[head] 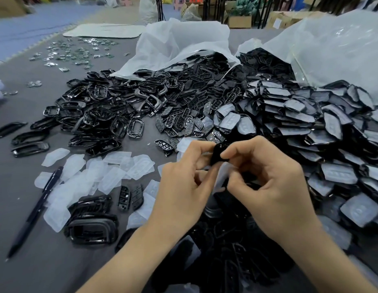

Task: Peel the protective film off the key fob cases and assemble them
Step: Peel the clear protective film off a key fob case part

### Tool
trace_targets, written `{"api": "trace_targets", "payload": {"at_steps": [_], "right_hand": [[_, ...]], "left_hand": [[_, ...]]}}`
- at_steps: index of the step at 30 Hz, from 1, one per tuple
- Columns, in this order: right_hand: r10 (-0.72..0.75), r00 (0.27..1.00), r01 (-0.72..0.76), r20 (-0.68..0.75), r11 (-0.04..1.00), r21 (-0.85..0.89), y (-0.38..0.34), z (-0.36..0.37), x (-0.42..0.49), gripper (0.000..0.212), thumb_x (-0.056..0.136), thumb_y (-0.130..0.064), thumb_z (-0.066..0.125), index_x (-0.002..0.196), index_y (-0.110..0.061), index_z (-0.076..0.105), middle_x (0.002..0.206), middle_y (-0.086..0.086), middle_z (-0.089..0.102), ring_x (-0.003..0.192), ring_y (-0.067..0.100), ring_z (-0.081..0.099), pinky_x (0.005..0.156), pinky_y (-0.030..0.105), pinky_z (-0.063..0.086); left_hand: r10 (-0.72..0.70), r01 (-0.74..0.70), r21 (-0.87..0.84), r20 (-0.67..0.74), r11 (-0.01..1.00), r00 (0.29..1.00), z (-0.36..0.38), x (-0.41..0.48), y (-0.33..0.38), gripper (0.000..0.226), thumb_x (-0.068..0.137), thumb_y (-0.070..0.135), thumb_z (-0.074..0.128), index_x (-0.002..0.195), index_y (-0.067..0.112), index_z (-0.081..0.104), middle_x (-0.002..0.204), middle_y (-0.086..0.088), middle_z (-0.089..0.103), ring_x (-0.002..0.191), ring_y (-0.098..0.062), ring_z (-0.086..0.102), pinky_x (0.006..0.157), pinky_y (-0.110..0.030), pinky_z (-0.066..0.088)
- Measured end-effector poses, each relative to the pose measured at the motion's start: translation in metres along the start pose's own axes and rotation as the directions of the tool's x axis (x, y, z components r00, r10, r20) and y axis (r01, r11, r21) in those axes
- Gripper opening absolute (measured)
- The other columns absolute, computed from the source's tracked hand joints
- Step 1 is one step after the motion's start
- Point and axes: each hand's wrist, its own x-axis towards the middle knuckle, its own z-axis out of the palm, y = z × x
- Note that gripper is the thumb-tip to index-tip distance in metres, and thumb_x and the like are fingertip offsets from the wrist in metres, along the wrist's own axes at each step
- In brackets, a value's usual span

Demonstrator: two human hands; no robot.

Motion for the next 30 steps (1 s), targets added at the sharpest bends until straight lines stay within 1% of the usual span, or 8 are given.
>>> {"api": "trace_targets", "payload": {"at_steps": [4, 6, 8, 12, 15, 18, 26, 30], "right_hand": [[-0.092, 0.986, 0.072, -0.136, 0.987, -0.144, 0.002, 0.006, -0.005, 0.013, 0.074, 0.0, 0.066, 0.082, -0.011, 0.066, 0.08, -0.005, 0.059, 0.073, 0.005, 0.058, 0.066, 0.011, 0.045], [-0.119, 0.977, 0.091, -0.177, 0.983, -0.157, 0.002, 0.009, -0.008, 0.008, 0.077, -0.003, 0.068, 0.082, -0.009, 0.067, 0.081, -0.003, 0.061, 0.073, 0.006, 0.059, 0.066, 0.014, 0.048], [-0.155, 0.963, 0.115, -0.221, 0.976, -0.186, 0.002, 0.011, -0.01, 0.003, 0.08, -0.005, 0.069, 0.081, -0.006, 0.066, 0.08, 0.0, 0.062, 0.072, 0.009, 0.06, 0.065, 0.019, 0.05], [-0.246, 0.925, 0.165, -0.29, 0.947, -0.275, 0.004, 0.016, -0.013, 0.005, 0.083, -0.002, 0.069, 0.078, -0.001, 0.068, 0.078, 0.005, 0.064, 0.073, 0.013, 0.058, 0.066, 0.023, 0.048], [-0.299, 0.887, 0.164, -0.352, 0.917, -0.364, 0.008, 0.017, -0.013, 0.006, 0.084, -0.003, 0.069, 0.079, -0.002, 0.071, 0.08, 0.005, 0.065, 0.075, 0.021, 0.058, 0.068, 0.024, 0.047], [-0.296, 0.86, 0.16, -0.415, 0.93, -0.331, 0.01, 0.017, -0.013, 0.007, 0.085, -0.005, 0.068, 0.079, -0.002, 0.072, 0.081, 0.004, 0.06, 0.072, 0.023, 0.056, 0.065, 0.024, 0.044], [-0.289, 0.86, 0.2, -0.421, 0.949, -0.243, 0.011, 0.018, -0.012, 0.014, 0.089, -0.017, 0.066, 0.083, -0.005, 0.07, 0.089, -0.012, 0.055, 0.075, 0.016, 0.055, 0.069, 0.023, 0.045], [-0.228, 0.896, 0.169, -0.381, 0.969, -0.183, 0.011, 0.017, -0.011, 0.014, 0.089, -0.019, 0.066, 0.085, -0.006, 0.07, 0.091, -0.015, 0.057, 0.078, 0.014, 0.056, 0.072, 0.02, 0.044]], "left_hand": [[0.013, -0.01, 0.052, -0.05, 0.999, 0.999, 0.001, -0.002, 0.002, 0.018, 0.087, 0.013, 0.065, 0.098, 0.023, 0.054, 0.072, 0.009, 0.064, 0.047, 0.006, 0.054, 0.047, -0.011, 0.043], [0.027, -0.023, 0.072, -0.058, 0.997, 0.998, 0.001, -0.002, 0.004, 0.019, 0.088, 0.018, 0.063, 0.096, 0.03, 0.052, 0.078, 0.013, 0.066, 0.052, 0.006, 0.061, 0.049, -0.016, 0.048], [0.055, -0.049, 0.091, -0.056, 0.995, 0.997, 0.0, -0.002, 0.006, 0.017, 0.089, 0.022, 0.061, 0.097, 0.033, 0.05, 0.084, 0.014, 0.066, 0.054, 0.005, 0.062, 0.049, -0.01, 0.046], [0.088, -0.081, 0.146, -0.04, 0.986, 0.995, 0.0, -0.002, 0.009, 0.016, 0.089, 0.031, 0.055, 0.104, 0.032, 0.049, 0.078, 0.021, 0.066, 0.061, -0.001, 0.062, 0.051, -0.011, 0.045], [0.149, -0.143, 0.187, -0.018, 0.972, 0.989, 0.001, -0.003, 0.01, 0.022, 0.087, 0.027, 0.053, 0.109, 0.031, 0.049, 0.103, 0.018, 0.061, 0.069, -0.001, 0.064, 0.056, -0.011, 0.047], [0.187, -0.176, 0.224, -0.028, 0.958, 0.982, 0.002, -0.004, 0.011, 0.027, 0.086, 0.025, 0.055, 0.113, 0.031, 0.05, 0.106, 0.014, 0.058, 0.074, -0.001, 0.063, 0.056, -0.003, 0.043], [0.233, -0.209, 0.27, -0.06, 0.94, 0.971, 0.003, -0.006, 0.009, 0.029, 0.089, 0.028, 0.056, 0.117, 0.029, 0.05, 0.111, 0.014, 0.057, 0.071, -0.001, 0.063, 0.056, -0.002, 0.041], [0.249, -0.229, 0.332, -0.018, 0.915, 0.968, 0.001, -0.004, 0.007, 0.031, 0.089, 0.025, 0.054, 0.119, 0.027, 0.049, 0.117, 0.015, 0.055, 0.077, -0.002, 0.064, 0.06, -0.015, 0.047]]}}
